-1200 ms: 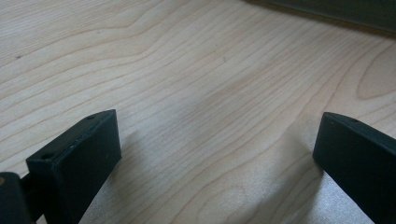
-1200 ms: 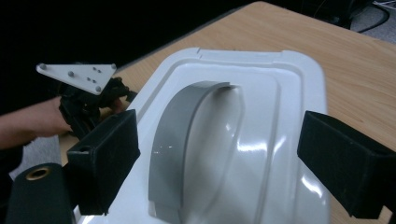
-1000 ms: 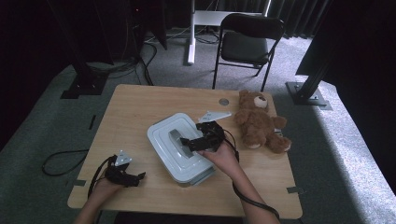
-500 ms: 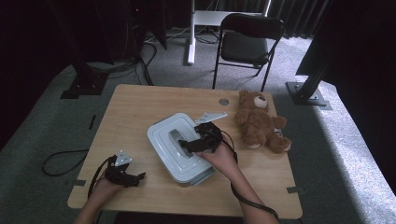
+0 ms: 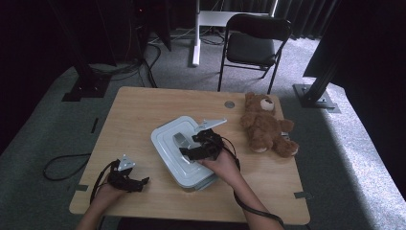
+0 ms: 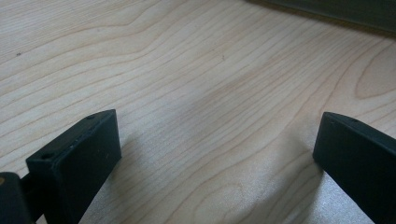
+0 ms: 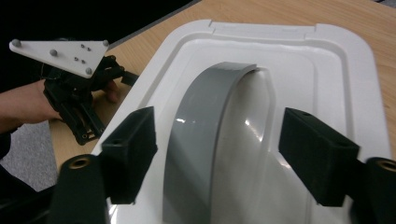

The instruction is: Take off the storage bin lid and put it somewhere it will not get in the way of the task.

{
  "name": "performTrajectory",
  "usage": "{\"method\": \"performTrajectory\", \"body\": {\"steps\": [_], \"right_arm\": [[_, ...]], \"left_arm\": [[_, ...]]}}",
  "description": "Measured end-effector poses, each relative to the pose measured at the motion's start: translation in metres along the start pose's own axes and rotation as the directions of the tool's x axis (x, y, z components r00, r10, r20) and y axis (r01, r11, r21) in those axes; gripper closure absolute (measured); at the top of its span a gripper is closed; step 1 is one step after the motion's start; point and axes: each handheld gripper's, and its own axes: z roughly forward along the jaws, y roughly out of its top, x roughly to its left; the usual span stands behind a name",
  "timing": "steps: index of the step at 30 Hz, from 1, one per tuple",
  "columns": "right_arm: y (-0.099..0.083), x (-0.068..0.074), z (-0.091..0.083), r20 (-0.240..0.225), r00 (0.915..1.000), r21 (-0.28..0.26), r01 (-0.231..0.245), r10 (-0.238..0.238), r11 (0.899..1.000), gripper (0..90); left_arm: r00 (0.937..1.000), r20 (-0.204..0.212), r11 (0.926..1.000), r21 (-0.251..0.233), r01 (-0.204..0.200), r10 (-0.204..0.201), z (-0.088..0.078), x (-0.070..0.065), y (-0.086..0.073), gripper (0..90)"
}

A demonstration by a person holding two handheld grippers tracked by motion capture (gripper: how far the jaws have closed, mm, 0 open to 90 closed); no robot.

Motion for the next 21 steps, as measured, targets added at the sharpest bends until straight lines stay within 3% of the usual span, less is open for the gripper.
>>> {"method": "performTrajectory", "body": {"steps": [1,2,4,6,9,12,21], "right_arm": [[0.000,0.000,0.000,0.000,1.0000,0.000,0.000,0.000,1.000,28.0],[0.000,0.003,0.003,0.005,1.0000,0.016,0.008,-0.008,1.000,35.2],[0.000,0.004,0.004,0.006,0.9999,0.025,0.009,-0.009,1.000,36.2],[-0.003,0.005,0.006,0.000,0.9999,0.040,0.010,-0.011,0.999,47.0],[-0.004,0.007,0.006,0.021,0.9996,0.041,0.018,-0.019,0.999,52.0],[-0.005,0.010,0.005,0.000,0.9994,0.043,0.034,-0.034,0.998,64.9],[-0.004,0.011,0.004,-0.022,0.9998,0.041,0.001,0.000,0.999,67.2]], "left_arm": [[1.0000,0.000,1.0000,0.000,0.000,0.000,0.000,0.000,0.000,1.4],[1.0000,0.000,1.0000,0.000,0.000,0.000,0.000,0.000,0.000,1.4],[1.0000,0.000,1.0000,0.000,0.000,0.000,0.000,0.000,0.000,1.4],[1.0000,-0.001,1.0000,0.000,-0.001,0.001,0.000,0.000,0.000,1.4],[1.0000,0.000,1.0000,0.000,-0.001,0.001,0.000,0.000,0.000,1.4],[1.0000,0.000,1.0000,0.000,0.000,0.000,0.000,0.000,0.000,1.4],[1.0000,0.001,1.0000,-0.001,0.002,-0.002,0.000,0.000,0.000,1.4]]}}
